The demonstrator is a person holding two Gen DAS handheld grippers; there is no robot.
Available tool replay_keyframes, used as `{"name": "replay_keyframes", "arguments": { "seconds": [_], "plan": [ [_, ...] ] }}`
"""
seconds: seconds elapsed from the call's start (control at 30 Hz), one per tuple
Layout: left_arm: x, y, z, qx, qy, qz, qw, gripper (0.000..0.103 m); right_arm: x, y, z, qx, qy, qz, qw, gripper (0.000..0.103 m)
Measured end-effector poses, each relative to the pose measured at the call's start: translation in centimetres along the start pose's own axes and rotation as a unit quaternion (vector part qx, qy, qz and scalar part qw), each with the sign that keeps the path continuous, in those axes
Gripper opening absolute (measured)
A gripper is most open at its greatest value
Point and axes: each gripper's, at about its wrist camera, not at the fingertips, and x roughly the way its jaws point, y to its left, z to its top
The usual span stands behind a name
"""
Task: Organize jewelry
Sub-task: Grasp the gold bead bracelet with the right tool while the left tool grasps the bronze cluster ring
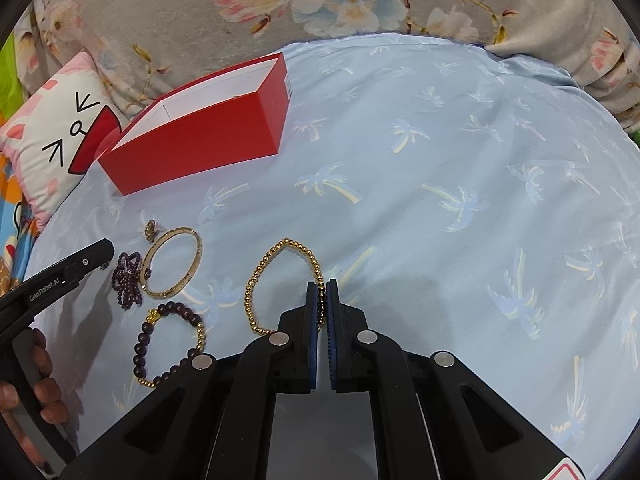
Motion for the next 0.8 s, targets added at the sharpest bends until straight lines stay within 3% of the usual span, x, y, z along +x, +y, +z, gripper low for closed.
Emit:
{"name": "replay_keyframes", "arguments": {
  "seconds": [0.4, 0.63, 0.8],
  "plan": [
    [0.71, 0.52, -0.22, 0.006, 0.002, 0.018, 0.9998, 0.048, 0.31, 0.94, 0.11, -0.01, 0.001, 0.013, 1.0, 0.005],
    [0.79, 0.55, -0.06, -0.001, 0.001, 0.012, 0.9999, 0.018, 0.33, 0.88, 0.09, -0.009, 0.001, 0.014, 1.0, 0.005],
    [0.7, 0.42, -0.14, 0.004, 0.001, 0.009, 0.9999, 0.018, 0.33, 0.87, 0.09, -0.009, 0.001, 0.014, 1.0, 0.005]
  ]
}}
